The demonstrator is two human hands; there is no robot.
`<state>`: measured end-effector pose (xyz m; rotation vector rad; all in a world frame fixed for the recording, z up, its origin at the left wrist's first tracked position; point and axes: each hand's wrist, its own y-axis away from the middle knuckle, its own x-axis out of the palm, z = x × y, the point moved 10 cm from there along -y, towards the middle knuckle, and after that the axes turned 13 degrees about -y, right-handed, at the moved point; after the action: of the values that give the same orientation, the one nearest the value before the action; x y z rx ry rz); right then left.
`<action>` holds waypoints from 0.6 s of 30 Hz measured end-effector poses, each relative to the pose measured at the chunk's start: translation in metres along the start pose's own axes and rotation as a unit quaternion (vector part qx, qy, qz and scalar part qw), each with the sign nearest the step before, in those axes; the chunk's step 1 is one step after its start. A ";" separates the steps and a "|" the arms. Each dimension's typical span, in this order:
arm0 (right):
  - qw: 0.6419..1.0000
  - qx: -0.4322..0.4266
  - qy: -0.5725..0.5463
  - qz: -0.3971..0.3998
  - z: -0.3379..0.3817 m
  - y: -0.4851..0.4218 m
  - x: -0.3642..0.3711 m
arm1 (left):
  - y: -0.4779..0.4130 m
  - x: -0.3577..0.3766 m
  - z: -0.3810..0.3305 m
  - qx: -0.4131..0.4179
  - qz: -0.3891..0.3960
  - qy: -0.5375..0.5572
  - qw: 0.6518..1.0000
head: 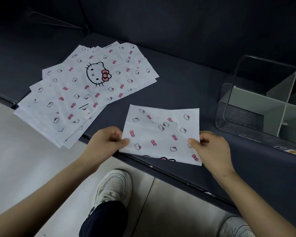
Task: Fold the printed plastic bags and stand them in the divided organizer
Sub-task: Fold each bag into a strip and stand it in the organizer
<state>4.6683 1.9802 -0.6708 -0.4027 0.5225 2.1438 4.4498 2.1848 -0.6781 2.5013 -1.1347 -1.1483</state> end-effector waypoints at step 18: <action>0.998 -0.021 0.056 -0.023 0.006 -0.002 0.002 | 0.012 0.072 -0.066 0.309 -0.028 -0.319 0.896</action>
<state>4.6688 1.9853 -0.6672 -0.5557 0.5270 2.1000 4.5196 2.1161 -0.6688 2.6491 -1.8428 -1.9802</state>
